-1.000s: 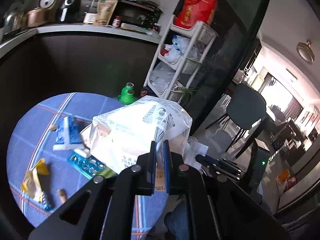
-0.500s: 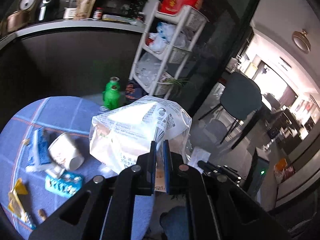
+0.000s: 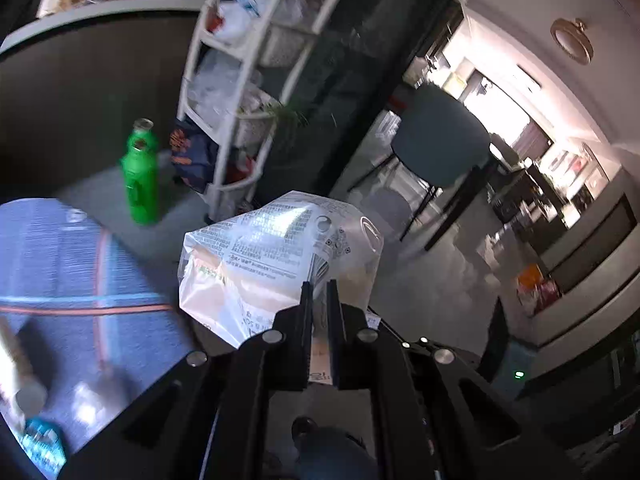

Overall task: Collect trash
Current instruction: 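Carry both items to the white bucket while the left gripper opens, dropping the bag inside, then open the right gripper over the white bucket to drop the paper slip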

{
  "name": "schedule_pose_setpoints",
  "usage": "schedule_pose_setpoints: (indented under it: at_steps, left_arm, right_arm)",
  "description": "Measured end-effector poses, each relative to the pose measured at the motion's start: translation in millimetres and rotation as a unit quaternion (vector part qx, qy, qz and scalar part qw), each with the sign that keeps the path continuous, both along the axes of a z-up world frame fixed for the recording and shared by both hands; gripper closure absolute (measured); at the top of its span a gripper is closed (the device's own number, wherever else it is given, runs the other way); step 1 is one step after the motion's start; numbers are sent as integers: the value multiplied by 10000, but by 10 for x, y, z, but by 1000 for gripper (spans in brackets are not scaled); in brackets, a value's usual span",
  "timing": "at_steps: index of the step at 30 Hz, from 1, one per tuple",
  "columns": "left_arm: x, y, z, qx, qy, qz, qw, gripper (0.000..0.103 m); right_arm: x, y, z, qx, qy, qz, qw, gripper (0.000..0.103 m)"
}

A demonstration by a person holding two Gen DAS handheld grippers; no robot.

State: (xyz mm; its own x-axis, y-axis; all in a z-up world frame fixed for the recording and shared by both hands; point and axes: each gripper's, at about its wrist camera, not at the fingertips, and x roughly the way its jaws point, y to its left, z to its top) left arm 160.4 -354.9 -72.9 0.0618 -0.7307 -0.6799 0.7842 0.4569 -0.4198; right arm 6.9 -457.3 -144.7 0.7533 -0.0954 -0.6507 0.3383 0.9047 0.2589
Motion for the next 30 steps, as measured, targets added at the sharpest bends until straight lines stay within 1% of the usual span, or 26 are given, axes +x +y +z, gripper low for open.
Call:
schedule_pose_setpoints:
  at_steps: [3, 5, 7, 9, 10, 11, 12, 13, 16, 18, 19, 20, 21, 23, 24, 25, 26, 27, 28, 30]
  left_arm:
    - [67, -268, -302, 210, 58, -184, 9996, 95]
    - [118, -415, -509, 359, 204, -274, 9988, 95]
    - [151, -538, -742, 632, 224, -322, 9972, 95]
    - [176, -613, -913, 857, 250, -320, 9955, 93]
    - [203, -628, -990, 963, 258, -262, 9947, 87]
    - [230, -632, -1036, 1001, 280, -199, 9944, 74]
    - [248, -638, -1057, 987, 303, -158, 9945, 66]
    - [266, -622, -1046, 931, 292, -87, 9952, 56]
    - [265, -616, -945, 897, 72, -20, 9959, 51]
    - [254, -590, -876, 861, -99, 72, 9962, 42]
    - [245, -565, -827, 828, -189, 160, 9963, 34]
    - [246, -541, -799, 776, -273, 235, 9963, 30]
    - [230, -515, -750, 733, -318, 268, 9964, 28]
    - [195, -433, -656, 685, -414, 352, 9962, 17]
    - [183, -400, -630, 686, -472, 406, 9957, 14]
    - [168, -361, -607, 684, -520, 452, 9953, 10]
    - [155, -339, -579, 683, -553, 477, 9950, 8]
    - [154, -310, -566, 688, -579, 493, 9947, 6]
    - [151, -276, -543, 708, -642, 563, 9938, 4]
    - [157, -216, -506, 696, -723, 676, 9927, 4]
  right_arm:
    - [-15, -128, -90, 58, 67, -120, 9999, 96]
    - [-20, -191, -146, 80, 126, -177, 9997, 96]
    - [-14, -242, -198, 97, 180, -227, 9995, 96]
    - [-6, -294, -258, 142, 228, -265, 9993, 96]
    - [1, -308, -277, 154, 244, -271, 9992, 96]
    - [12, -329, -306, 165, 262, -273, 9991, 96]
    - [26, -345, -333, 184, 275, -269, 9991, 96]
    - [44, -354, -356, 207, 283, -263, 9990, 96]
    - [127, -357, -422, 274, 298, -213, 9990, 96]
    - [193, -335, -464, 316, 304, -164, 9989, 96]
    - [238, -328, -491, 336, 307, -135, 9989, 96]
    - [275, -321, -506, 362, 306, -106, 9988, 95]
    - [317, -311, -533, 391, 306, -72, 9987, 95]
    - [399, -295, -579, 413, 311, -8, 9987, 93]
    - [444, -284, -601, 422, 301, 25, 9987, 90]
    - [489, -275, -619, 416, 280, 42, 9987, 84]
    - [518, -263, -631, 413, 251, 80, 9988, 65]
    - [545, -253, -633, 377, 216, 96, 9990, 53]
    - [556, -236, -618, 301, 170, 103, 9993, 36]
    - [552, -203, -565, 144, 125, 188, 9996, 35]
